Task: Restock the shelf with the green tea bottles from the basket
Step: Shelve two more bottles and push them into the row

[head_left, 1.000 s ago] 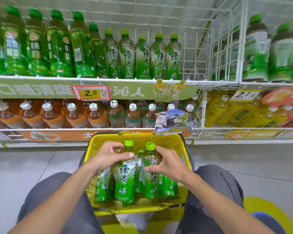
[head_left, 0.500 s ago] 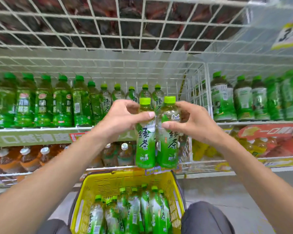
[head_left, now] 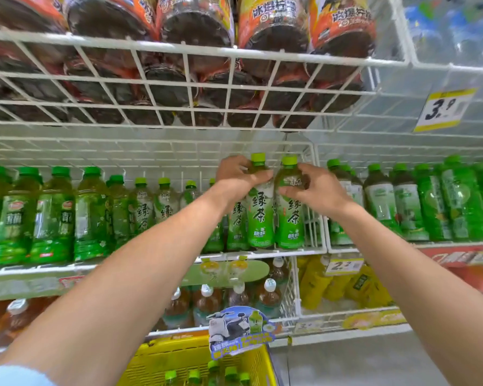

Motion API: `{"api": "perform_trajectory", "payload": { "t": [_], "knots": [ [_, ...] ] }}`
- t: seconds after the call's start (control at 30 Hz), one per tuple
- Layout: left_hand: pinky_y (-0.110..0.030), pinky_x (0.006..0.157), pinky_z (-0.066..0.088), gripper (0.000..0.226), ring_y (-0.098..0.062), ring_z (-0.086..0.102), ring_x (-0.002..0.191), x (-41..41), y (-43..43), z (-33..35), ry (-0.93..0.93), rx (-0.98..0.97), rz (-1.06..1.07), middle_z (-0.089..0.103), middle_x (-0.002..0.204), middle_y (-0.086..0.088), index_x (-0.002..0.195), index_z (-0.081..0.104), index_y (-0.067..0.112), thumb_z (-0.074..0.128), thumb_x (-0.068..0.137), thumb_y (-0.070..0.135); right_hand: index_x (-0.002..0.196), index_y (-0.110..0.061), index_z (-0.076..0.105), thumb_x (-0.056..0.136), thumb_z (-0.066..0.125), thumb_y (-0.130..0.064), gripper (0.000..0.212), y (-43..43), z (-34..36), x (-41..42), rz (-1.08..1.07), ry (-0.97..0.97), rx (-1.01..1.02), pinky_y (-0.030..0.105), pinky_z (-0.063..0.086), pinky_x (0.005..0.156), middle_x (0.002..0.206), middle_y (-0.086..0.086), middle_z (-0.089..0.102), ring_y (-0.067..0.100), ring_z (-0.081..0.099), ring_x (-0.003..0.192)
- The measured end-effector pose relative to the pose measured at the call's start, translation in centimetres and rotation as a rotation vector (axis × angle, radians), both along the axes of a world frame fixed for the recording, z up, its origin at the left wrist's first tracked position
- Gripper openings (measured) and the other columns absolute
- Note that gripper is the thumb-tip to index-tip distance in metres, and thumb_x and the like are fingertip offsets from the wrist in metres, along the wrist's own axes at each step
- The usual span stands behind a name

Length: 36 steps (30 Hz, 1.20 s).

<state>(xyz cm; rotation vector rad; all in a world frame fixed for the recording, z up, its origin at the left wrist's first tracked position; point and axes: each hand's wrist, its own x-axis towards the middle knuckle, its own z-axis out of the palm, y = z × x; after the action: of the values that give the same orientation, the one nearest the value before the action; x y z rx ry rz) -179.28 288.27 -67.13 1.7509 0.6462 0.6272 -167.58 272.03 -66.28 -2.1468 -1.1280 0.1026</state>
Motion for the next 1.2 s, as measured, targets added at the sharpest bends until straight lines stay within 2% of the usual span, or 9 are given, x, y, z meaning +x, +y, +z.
{"api": "perform_trajectory", "payload": {
  "t": [0.13,0.23,0.37,0.47,0.6,0.73,0.9,1.07,1.2],
  "knots": [
    [-0.018,0.06,0.047,0.039,-0.014,0.068,0.083,2.4,1.2,-3.0,0.061,0.029,0.002,0.074,0.097,-0.001,0.101,0.07,0.012,0.089,0.074,0.033,0.143,-0.011,0.052,0.09,0.077,-0.034,0.063,1.8,-2.0,1.9,-0.052,0.032,-0.112,0.013,0.034,0.094,0.133,-0.003,0.058,0.012,0.052,0.12],
    [-0.009,0.047,0.042,0.02,-0.008,0.065,0.065,3.0,2.5,-4.3,0.06,0.048,-0.023,0.072,0.076,0.003,0.081,0.069,0.015,0.087,0.078,0.024,0.134,-0.012,0.057,0.088,0.076,-0.044,0.06,4.6,-3.7,3.6,-0.057,-0.019,-0.217,0.025,0.046,0.091,0.129,0.007,0.065,0.025,0.062,0.117],
    [-0.026,0.047,0.05,0.033,-0.015,0.063,0.055,3.3,4.7,-5.5,0.089,0.06,-0.007,0.073,0.071,-0.004,0.083,0.072,0.007,0.088,0.074,0.035,0.133,-0.013,0.055,0.088,0.073,-0.051,0.062,6.8,-5.3,4.7,-0.057,-0.097,-0.295,0.038,0.051,0.096,0.129,0.015,0.059,0.031,0.059,0.117],
    [-0.032,0.063,0.055,0.053,-0.018,0.064,0.055,3.5,6.1,-6.0,0.187,0.134,0.013,0.071,0.062,-0.005,0.078,0.072,0.001,0.087,0.068,0.051,0.127,-0.016,0.059,0.09,0.073,-0.045,0.049,7.5,-5.8,5.2,-0.01,-0.102,-0.311,0.033,0.048,0.091,0.122,0.011,0.06,0.028,0.06,0.113],
    [-0.025,0.053,0.04,0.056,-0.016,0.054,0.051,4.3,6.7,-5.0,0.296,0.168,0.019,0.062,0.059,-0.004,0.075,0.069,-0.001,0.093,0.061,0.047,0.124,-0.012,0.06,0.092,0.073,-0.039,0.044,8.2,-5.8,6.0,0.014,-0.118,-0.354,0.027,0.043,0.082,0.113,0.008,0.058,0.023,0.058,0.099],
    [-0.022,0.044,0.033,0.048,-0.012,0.054,0.055,5.6,6.0,-4.4,0.402,0.247,0.007,0.059,0.064,0.0,0.074,0.063,0.008,0.094,0.06,0.042,0.12,-0.014,0.062,0.092,0.074,-0.032,0.036,8.8,-5.7,7.0,0.005,-0.106,-0.394,0.028,0.049,0.091,0.115,0.003,0.06,0.021,0.06,0.1],
    [-0.026,0.053,0.041,0.049,-0.014,0.062,0.074,7.6,4.7,-5.6,0.441,0.338,0.036,0.065,0.083,0.0,0.086,0.062,0.013,0.094,0.061,0.041,0.132,-0.006,0.054,0.094,0.072,-0.024,0.046,9.7,-6.2,7.5,-0.088,-0.072,-0.442,0.031,0.053,0.098,0.126,0.011,0.063,0.025,0.064,0.11],
    [-0.036,0.083,0.054,0.064,-0.026,0.062,0.104,8.2,4.4,-4.8,0.472,0.408,0.066,0.064,0.109,-0.007,0.107,0.057,0.012,0.095,0.062,0.038,0.133,-0.002,0.048,0.092,0.075,-0.022,0.053,10.4,-6.1,7.5,-0.184,-0.069,-0.447,0.024,0.05,0.087,0.126,0.015,0.063,0.027,0.064,0.109],
    [-0.03,0.071,0.05,0.058,-0.027,0.067,0.102,8.4,4.2,-5.0,0.503,0.465,0.094,0.069,0.105,-0.009,0.099,0.062,0.011,0.094,0.063,0.042,0.118,-0.002,0.058,0.09,0.077,-0.025,0.041,10.7,-6.2,7.3,-0.231,-0.094,-0.46,0.028,0.055,0.086,0.113,0.014,0.067,0.025,0.067,0.098]
  ]
}}
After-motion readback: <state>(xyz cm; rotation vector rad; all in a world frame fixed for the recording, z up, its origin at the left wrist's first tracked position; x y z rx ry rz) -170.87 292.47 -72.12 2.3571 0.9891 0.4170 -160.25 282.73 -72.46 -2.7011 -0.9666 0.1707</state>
